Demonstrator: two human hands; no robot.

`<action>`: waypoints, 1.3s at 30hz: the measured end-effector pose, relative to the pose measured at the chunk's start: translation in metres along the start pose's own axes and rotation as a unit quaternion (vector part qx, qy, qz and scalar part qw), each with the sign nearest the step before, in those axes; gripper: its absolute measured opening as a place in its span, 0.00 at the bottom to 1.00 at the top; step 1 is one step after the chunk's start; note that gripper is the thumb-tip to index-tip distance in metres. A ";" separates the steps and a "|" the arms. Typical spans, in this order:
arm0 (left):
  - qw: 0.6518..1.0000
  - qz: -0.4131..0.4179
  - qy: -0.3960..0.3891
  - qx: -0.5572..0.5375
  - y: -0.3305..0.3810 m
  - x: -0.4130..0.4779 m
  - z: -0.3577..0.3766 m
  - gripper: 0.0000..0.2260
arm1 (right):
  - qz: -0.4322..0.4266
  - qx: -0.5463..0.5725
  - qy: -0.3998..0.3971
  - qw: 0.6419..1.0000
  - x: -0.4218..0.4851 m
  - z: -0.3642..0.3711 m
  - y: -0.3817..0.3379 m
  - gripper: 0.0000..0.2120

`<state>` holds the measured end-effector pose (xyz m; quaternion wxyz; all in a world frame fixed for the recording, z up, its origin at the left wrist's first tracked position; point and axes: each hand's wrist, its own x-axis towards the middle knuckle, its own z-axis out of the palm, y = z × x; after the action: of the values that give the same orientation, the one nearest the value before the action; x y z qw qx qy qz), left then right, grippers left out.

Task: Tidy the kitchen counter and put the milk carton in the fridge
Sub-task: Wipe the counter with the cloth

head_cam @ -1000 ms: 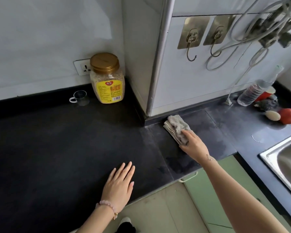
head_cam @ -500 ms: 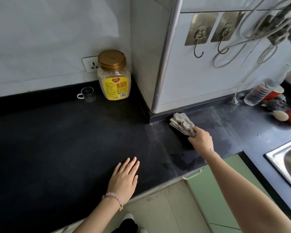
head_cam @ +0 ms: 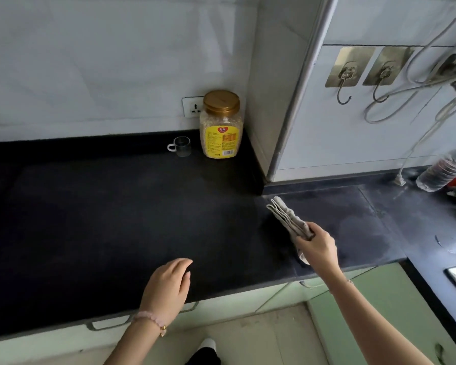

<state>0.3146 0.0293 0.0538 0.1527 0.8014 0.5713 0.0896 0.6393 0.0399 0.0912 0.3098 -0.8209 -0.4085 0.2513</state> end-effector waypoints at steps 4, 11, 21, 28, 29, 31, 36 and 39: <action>0.990 -0.109 0.093 -0.002 -0.048 -0.040 -0.015 0.12 | -0.056 0.037 -0.048 0.997 -0.022 0.034 -0.029 0.09; 0.972 -0.227 0.059 0.014 -0.116 -0.086 -0.027 0.20 | -0.097 0.039 -0.114 0.988 -0.068 0.089 -0.071 0.12; 0.979 -0.197 -0.028 0.036 -0.208 -0.096 -0.058 0.23 | -0.092 0.048 -0.068 0.992 -0.119 0.161 -0.128 0.12; 0.990 -0.128 -0.045 0.028 -0.263 -0.087 -0.070 0.22 | -0.141 -0.136 -0.043 0.980 -0.150 0.212 -0.121 0.25; 0.991 -0.119 -0.047 0.025 -0.269 -0.085 -0.069 0.22 | -0.148 -0.166 -0.046 0.974 -0.154 0.216 -0.119 0.26; 0.993 -0.103 -0.055 0.026 -0.279 -0.080 -0.067 0.22 | -0.151 -0.221 -0.042 0.963 -0.160 0.220 -0.118 0.27; 0.995 -0.055 -0.039 0.067 -0.299 -0.074 -0.057 0.20 | -0.043 -0.241 0.016 0.969 -0.168 0.223 -0.128 0.23; 0.995 -0.026 -0.023 0.090 -0.303 -0.069 -0.059 0.21 | -0.035 -0.277 -0.003 0.960 -0.173 0.229 -0.131 0.21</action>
<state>0.0041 0.0639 0.0064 0.0953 0.7988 0.5938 0.0150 0.3258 0.0284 0.0564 0.0773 -0.8591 -0.4915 0.1198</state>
